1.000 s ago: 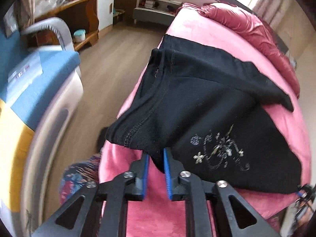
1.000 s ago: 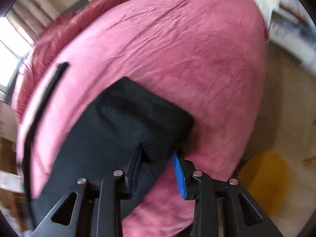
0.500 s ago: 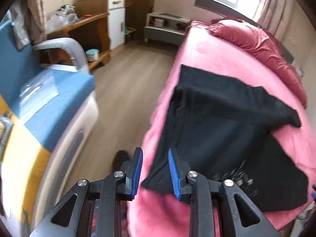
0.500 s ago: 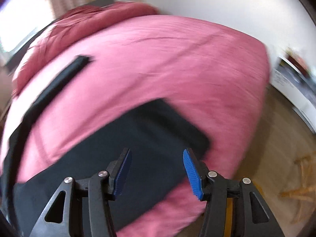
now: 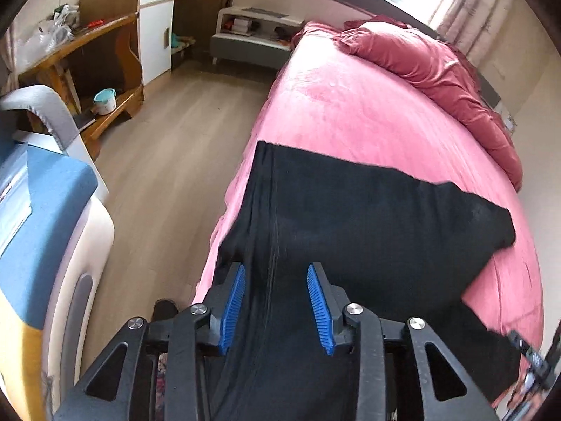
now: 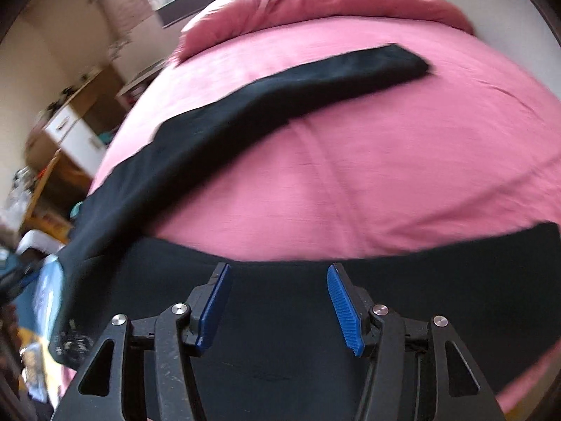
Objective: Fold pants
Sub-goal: 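Grasp the waistband edge of the black pants with the left gripper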
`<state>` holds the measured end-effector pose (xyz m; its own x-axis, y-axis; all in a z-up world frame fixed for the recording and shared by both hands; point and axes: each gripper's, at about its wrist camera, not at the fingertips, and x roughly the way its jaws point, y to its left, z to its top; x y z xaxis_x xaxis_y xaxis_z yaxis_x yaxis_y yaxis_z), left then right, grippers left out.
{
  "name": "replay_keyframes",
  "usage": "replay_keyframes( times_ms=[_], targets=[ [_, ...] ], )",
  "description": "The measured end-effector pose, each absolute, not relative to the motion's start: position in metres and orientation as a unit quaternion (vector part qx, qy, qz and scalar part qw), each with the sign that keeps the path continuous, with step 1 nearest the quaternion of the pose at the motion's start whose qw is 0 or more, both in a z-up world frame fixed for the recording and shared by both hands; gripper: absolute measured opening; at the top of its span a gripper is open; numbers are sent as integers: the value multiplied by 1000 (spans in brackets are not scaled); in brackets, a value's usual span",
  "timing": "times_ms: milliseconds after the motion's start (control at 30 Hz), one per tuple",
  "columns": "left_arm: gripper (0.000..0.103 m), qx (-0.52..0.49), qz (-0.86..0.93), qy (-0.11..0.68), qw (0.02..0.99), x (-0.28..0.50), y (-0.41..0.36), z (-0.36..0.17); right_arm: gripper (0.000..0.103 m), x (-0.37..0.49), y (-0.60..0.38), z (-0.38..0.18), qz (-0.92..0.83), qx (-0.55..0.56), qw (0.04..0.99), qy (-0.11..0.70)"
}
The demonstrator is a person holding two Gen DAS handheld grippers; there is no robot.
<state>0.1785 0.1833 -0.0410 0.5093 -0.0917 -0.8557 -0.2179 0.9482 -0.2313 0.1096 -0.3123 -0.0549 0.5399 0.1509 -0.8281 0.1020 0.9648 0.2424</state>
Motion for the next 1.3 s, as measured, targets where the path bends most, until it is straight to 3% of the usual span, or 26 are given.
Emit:
replay_keyframes(
  times_ms=[133,267,867,933,967,1067,1300],
  targets=[
    [41,-176,46,507,843,221,186,-58,62,125,-285,-57,50,121,867,481],
    [52,-193,62,521,829,261,191,-76,63,140,-263,-57,70,113,866,482],
    [52,-222,97,550,799,359,205,-119,67,184,-231,-66,95,131,859,486],
    [47,-211,96,548,804,360,201,-117,67,183,-230,-66,94,136,858,487],
    [36,-206,87,547,807,360,199,-116,67,183,-230,-67,92,137,857,488],
    [20,-166,78,540,821,356,187,-108,67,183,-231,-67,87,139,856,490],
    [13,-169,-8,446,879,299,164,-39,67,178,-241,-61,69,146,859,486]
  ],
)
